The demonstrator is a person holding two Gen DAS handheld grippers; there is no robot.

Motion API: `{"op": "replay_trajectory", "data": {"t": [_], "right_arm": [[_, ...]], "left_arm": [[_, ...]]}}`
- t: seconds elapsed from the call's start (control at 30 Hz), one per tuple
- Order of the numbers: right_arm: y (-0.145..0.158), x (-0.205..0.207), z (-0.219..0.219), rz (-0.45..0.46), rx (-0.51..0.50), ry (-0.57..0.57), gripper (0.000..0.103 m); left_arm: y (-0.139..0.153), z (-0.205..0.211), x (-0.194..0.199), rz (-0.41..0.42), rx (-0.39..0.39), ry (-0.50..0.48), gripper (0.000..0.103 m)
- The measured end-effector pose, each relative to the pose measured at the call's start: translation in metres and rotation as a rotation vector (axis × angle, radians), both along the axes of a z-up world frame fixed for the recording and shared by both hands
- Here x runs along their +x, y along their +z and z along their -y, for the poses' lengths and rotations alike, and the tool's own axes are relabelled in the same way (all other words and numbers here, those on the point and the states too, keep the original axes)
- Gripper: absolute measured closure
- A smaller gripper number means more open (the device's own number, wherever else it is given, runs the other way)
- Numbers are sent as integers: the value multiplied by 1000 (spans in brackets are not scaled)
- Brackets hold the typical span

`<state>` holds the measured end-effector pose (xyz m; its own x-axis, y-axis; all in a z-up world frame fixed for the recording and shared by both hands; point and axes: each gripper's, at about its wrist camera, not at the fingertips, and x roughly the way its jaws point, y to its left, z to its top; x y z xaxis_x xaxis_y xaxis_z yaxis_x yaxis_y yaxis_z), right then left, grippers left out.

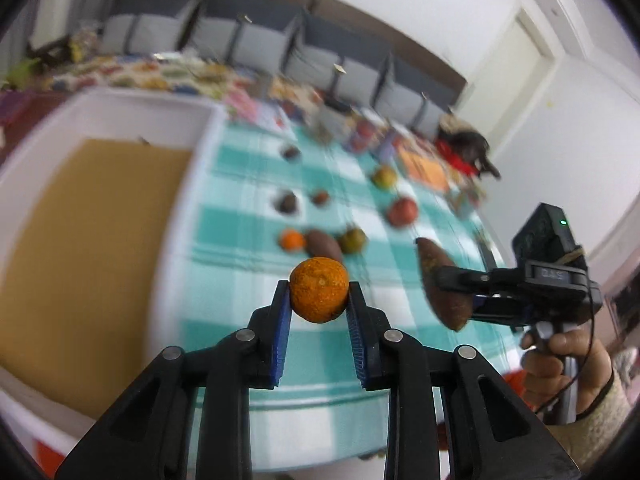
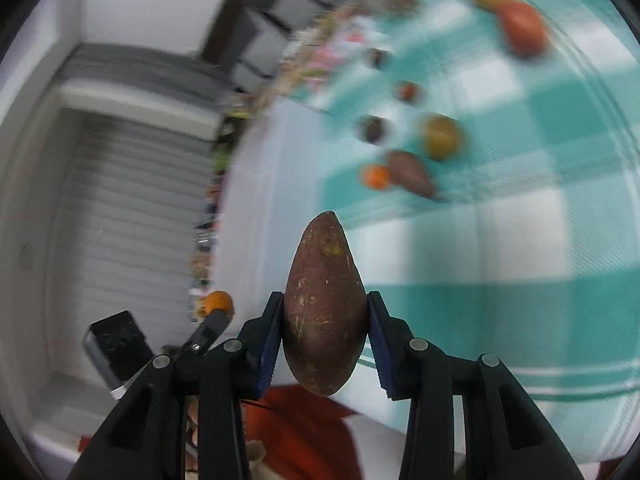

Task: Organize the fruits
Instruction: 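Carry the orange and sweet potato into the white box and open both tools, then move both open tools back over the remaining fruits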

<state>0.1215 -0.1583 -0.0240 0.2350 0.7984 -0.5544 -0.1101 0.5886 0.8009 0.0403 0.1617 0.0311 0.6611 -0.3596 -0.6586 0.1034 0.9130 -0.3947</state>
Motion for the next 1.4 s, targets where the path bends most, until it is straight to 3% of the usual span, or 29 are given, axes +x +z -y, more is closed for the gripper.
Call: {"op": "replay_trajectory", "data": {"t": [0.1,0.23,0.43,0.57,0.6,0.7,0.77,0.93,1.0,1.1,1.2,1.27,1.4], "right_arm": [[32,7,-61,66,38,82,62],[48,7,-154,109,34,213,62],[13,-5,-283,106,-78,366,62],[-12,-14,-329,109,-185,424,62],[-15,-16,-338,127,-226,433,62],[-22,-15,-348,184,-296,427,60],[-16,-13,-345,225,-308,406,58],[23,-3,-292,346,-332,289,8],[41,-7,-263,417,-362,229,2],[59,-7,-217,534,-421,149,0],[58,-14,-160,603,-507,75,0],[44,-19,-118,606,-582,27,0],[-17,-30,-24,559,-785,-68,0]], "left_arm": [[10,-49,0,9,62,113,76],[-15,-121,1,-77,120,286,76],[-63,-176,-3,-214,173,425,76],[-76,-185,-8,-246,189,454,73],[-76,-186,-11,-250,197,461,70],[-76,-190,-15,-237,213,480,47],[-71,-192,-20,-216,222,504,32],[-44,-184,-29,-114,185,539,23],[-30,-168,-30,-61,180,524,19],[-10,-128,-26,15,163,460,17],[-2,-83,-19,51,131,378,16],[-2,-55,-13,53,119,322,16],[-21,17,4,27,140,164,15]]}}
